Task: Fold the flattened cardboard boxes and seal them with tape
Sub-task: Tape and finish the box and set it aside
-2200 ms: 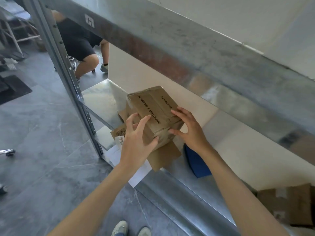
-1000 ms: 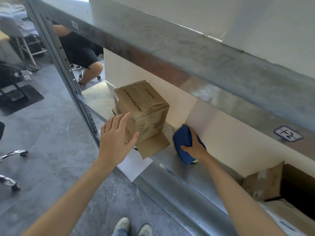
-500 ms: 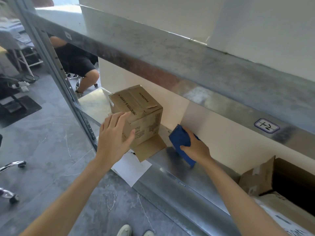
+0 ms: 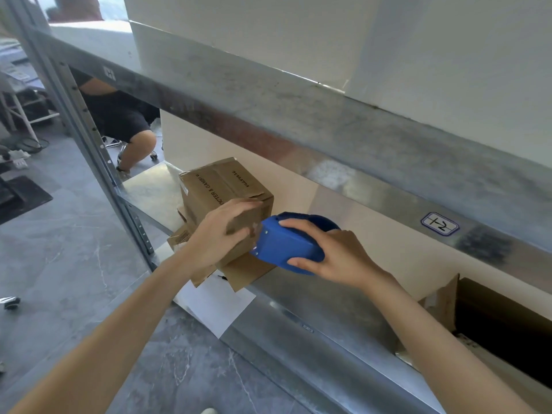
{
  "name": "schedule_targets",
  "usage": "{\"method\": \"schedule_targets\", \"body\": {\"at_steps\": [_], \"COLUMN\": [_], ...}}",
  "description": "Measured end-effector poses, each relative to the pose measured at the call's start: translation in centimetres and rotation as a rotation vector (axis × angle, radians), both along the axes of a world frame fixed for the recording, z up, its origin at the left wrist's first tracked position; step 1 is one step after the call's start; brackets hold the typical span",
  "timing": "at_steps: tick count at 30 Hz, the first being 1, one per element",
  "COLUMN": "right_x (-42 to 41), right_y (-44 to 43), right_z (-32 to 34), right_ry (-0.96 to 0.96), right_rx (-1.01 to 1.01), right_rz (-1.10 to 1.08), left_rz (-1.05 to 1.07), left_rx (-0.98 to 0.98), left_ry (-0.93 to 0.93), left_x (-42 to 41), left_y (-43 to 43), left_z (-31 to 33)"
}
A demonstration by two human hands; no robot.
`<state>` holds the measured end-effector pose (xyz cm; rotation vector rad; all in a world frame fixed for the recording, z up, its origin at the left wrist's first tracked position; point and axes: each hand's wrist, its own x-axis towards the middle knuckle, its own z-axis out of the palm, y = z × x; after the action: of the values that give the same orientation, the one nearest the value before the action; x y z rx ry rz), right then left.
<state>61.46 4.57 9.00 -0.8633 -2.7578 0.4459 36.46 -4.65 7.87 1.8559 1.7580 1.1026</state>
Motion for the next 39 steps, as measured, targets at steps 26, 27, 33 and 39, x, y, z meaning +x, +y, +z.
{"method": "schedule_targets", "body": {"at_steps": [26, 27, 33, 39], "right_x": [-1.7, -1.8, -2.3, -2.6], "right_y": [1.9, 2.0, 2.5, 2.8], "right_z": [1.0, 1.0, 0.7, 0.7], "right_ry": [-0.081, -0.092, -0.212, -0.229], "right_rx": [0.092, 0.087, 0.06, 0.048], "right_rz": [-0.02, -0.027, -0.05, -0.068], "left_rz": [0.227, 0.226, 0.195, 0.153], "left_rx": [-0.022, -0.021, 0.019, 0.129], "left_ry": [-0.192, -0.172, -0.133, -0.085], "left_x": [-6.5, -6.5, -6.4, -7.2], "left_y": [-3.0, -2.8, -2.3, -1.4], "left_z": [-2.0, -2.2, -3.7, -5.6]}}
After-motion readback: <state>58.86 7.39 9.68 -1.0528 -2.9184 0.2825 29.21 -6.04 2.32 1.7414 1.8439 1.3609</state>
